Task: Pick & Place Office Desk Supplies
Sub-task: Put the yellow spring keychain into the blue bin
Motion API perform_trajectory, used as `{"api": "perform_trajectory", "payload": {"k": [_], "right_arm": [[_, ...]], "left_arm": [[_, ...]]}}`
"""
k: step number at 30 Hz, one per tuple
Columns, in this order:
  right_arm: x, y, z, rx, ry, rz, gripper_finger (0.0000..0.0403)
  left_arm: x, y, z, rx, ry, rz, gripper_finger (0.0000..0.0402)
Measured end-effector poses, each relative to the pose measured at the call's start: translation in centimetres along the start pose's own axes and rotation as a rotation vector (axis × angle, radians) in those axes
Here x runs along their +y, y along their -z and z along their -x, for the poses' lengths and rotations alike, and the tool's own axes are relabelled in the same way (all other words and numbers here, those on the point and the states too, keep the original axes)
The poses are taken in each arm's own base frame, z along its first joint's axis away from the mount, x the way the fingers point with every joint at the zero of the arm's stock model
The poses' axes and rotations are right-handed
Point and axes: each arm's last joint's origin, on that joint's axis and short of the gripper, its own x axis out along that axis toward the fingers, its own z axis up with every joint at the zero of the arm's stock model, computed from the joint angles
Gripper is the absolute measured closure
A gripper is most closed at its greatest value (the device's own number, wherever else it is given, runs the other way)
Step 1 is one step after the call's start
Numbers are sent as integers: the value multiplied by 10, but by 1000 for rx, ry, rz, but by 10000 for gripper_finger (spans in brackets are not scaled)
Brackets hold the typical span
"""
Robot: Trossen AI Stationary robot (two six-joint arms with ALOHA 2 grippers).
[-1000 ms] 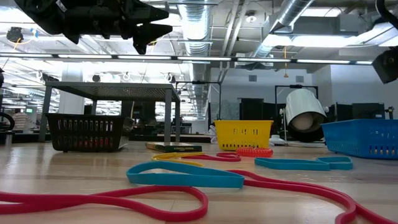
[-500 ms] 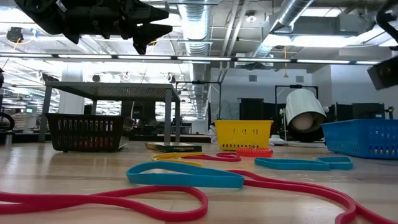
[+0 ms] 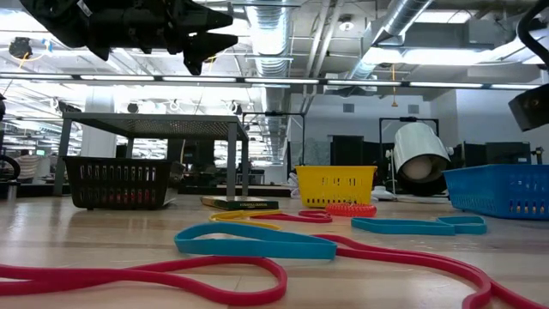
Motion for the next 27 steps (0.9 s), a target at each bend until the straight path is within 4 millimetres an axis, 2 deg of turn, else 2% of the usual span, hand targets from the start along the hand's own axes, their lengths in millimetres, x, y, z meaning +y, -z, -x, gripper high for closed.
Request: {"api": "perform_trajectory", "payload": {"k": [6,21,27], "right_arm": [[1,0,0,1,-4,-26,389],[1,0,0,20,-6,-46,400],[4,-1,12,30,11,-37,402]], "left_arm": [[0,0,0,0,0,0,211],[0,0,0,0,0,0,211],[0,0,0,0,0,0,211]]}}
